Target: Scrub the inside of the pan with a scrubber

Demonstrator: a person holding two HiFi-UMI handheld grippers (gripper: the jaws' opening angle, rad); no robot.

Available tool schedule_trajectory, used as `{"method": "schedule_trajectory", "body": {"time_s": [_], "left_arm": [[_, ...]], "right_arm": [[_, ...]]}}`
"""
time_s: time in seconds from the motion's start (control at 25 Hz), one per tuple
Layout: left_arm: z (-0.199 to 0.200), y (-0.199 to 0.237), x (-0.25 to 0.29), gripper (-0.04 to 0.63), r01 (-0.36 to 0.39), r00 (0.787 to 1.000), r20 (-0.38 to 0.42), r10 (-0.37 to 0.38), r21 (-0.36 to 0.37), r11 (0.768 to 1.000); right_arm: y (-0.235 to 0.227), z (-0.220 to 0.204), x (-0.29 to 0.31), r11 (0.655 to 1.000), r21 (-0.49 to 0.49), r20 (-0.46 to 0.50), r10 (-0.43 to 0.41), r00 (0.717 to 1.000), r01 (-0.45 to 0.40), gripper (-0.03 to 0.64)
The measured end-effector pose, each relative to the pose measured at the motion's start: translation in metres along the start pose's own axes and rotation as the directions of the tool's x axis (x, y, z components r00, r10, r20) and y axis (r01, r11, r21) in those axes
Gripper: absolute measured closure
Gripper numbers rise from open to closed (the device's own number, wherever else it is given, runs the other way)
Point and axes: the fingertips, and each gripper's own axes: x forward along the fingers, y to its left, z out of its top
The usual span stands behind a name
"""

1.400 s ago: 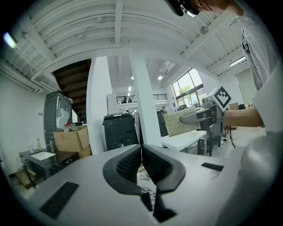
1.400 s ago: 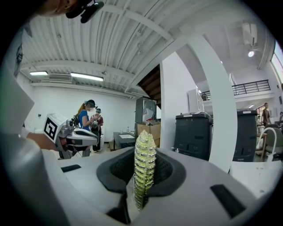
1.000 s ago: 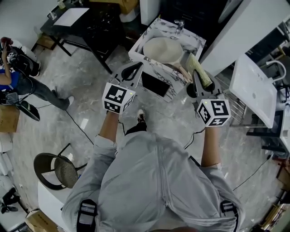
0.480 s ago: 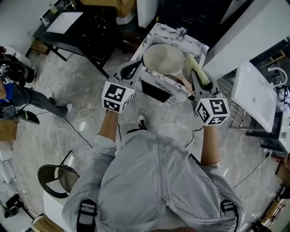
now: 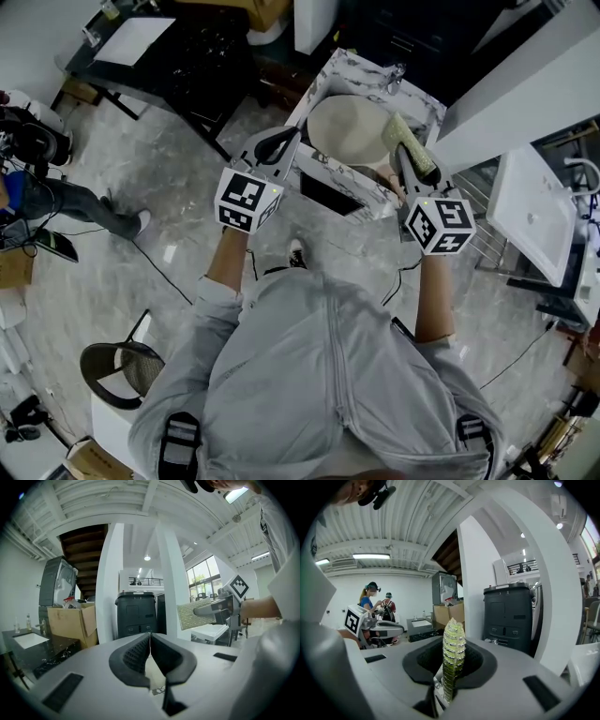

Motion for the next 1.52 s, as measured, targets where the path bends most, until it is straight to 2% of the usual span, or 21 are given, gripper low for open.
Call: {"method": "schedule_trajectory", "body": {"time_s": [0.44,0.8,1.12,1.52], "left_arm": [[-0.013,0.062,0.027,0.571,0.008,1.0,-0.012,-0.008,-0.012,1.0],[-0.022,0.079,0.053,0.571,0.01,0.999,-0.044,-0.011,-0.026,1.0],[-0.036,0.084,0.083,0.572,-0.064,0.994,-0.098,0.057,-0.065,0.996],[-0.049,0.089,0.118,0.571,-0.157,0.979,-0.141,0.145,-0.071,0.985]], "right_arm": [[0.002,-0.001,0.072,1.0,0.011,-0.043,-0.021,0.999,0.021,0.531],[-0.011,-0.014,0.111,1.0,-0.009,-0.091,-0.031,0.995,0.03,0.532],[-0.042,-0.035,0.148,0.998,-0.042,-0.143,0.041,0.989,-0.047,0.531],[-0.078,-0.063,0.191,0.993,-0.028,-0.18,0.105,0.978,-0.112,0.531]]}}
